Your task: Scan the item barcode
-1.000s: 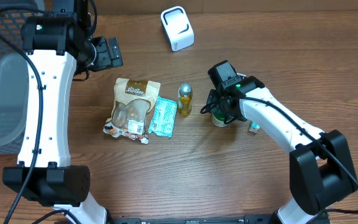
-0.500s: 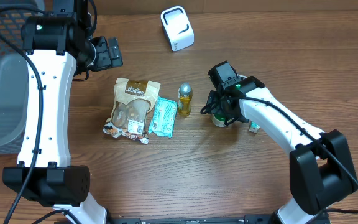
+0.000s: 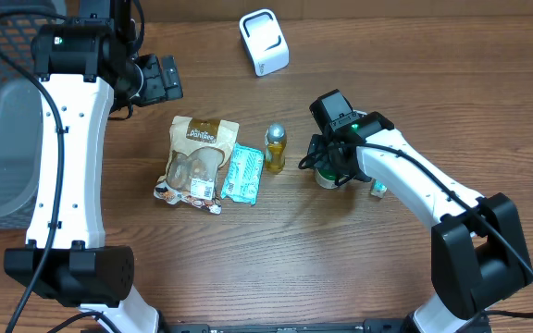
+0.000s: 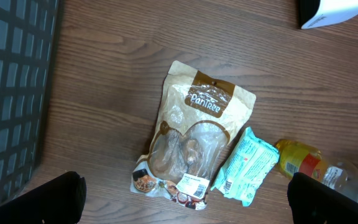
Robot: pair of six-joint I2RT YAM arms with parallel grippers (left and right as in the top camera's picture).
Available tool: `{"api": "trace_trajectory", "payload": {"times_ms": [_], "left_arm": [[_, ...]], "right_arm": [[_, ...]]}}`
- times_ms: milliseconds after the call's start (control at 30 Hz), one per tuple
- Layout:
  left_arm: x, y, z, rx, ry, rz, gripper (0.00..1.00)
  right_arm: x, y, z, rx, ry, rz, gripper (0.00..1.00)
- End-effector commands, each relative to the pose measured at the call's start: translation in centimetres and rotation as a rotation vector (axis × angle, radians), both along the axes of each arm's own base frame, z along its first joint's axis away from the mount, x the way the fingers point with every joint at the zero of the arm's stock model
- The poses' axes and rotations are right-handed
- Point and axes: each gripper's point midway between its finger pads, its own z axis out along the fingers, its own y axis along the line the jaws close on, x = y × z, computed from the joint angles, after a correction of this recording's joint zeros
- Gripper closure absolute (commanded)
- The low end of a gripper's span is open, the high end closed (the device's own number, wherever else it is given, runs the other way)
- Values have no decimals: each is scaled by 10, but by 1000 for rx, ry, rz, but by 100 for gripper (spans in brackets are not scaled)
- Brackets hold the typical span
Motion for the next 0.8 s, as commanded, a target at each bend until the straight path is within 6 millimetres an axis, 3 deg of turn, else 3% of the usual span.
{"api": "trace_trajectory", "payload": {"times_ms": [0,700,767], "left_arm": [[2,-1,4,-2,-14,-12,0],[2,-1,4,-2,-14,-12,0],[2,-1,4,-2,-15,-12,0]], "right_arm": [[9,1,10,6,-32,2,12],[8,1,9,5,-30,2,12],[9,1,10,6,-33,2,9]]}}
